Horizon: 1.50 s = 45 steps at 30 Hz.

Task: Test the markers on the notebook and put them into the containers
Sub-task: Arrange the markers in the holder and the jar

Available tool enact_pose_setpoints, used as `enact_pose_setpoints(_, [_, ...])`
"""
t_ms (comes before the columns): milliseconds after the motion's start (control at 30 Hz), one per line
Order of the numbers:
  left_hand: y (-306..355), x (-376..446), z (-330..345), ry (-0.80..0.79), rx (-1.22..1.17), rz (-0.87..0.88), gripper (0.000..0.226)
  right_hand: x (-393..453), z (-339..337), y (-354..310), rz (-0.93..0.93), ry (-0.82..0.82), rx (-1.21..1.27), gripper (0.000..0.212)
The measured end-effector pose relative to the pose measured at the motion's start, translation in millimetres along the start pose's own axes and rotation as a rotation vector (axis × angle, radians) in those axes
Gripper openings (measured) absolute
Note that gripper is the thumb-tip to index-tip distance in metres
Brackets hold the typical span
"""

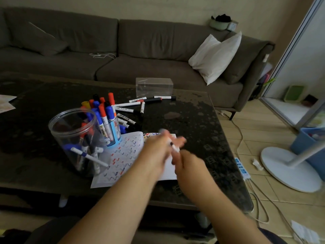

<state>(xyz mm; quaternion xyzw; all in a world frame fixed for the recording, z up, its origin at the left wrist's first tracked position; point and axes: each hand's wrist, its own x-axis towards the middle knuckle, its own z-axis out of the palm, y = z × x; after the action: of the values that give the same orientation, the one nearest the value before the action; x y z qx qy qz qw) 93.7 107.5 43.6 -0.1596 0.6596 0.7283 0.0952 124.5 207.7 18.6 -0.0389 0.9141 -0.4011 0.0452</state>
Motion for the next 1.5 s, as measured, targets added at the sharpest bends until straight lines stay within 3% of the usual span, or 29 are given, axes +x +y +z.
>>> enact_pose_setpoints(33, [6,6,-8,0.069,-0.003,0.050,0.020,-5,3,6,-0.028,0.032,-0.112,0.038])
enact_pose_setpoints(100, [17,17,-24,0.059,-0.176,0.116,0.025,-13,4,19,0.010,0.051,-0.129,0.039])
enact_pose_setpoints(233, [2,25,-34,-0.005,0.074,0.161,0.026,-3,-3,33,0.108,-0.055,0.200,0.033])
enact_pose_setpoints(400, [-24,35,-40,0.195,0.242,0.188,0.026,10,-10,29,0.169,-0.242,0.667,0.026])
enact_pose_setpoints(600, [-54,54,-48,0.247,0.517,0.273,0.016,27,-2,30,0.096,-0.172,0.894,0.026])
enact_pose_setpoints(800, [-80,76,-51,0.274,0.760,0.354,0.019,70,4,38,0.272,-0.099,1.218,0.024])
enact_pose_setpoints(900, [-95,79,-52,0.241,0.896,0.454,0.018,90,7,47,0.260,-0.082,1.106,0.018])
enact_pose_setpoints(967, [-103,83,-54,0.241,0.935,0.523,0.020,106,12,54,0.230,-0.050,0.895,0.010])
enact_pose_setpoints(1100, [-109,90,-58,0.256,0.952,0.578,0.020,136,27,67,0.147,0.126,0.526,0.015])
enact_pose_setpoints(1300, [-113,93,-58,0.270,0.910,0.657,0.019,158,43,85,0.037,0.308,0.401,0.006])
enact_pose_setpoints(1500, [-116,94,-58,0.279,0.898,0.671,0.019,159,48,91,0.030,0.287,0.322,0.009])
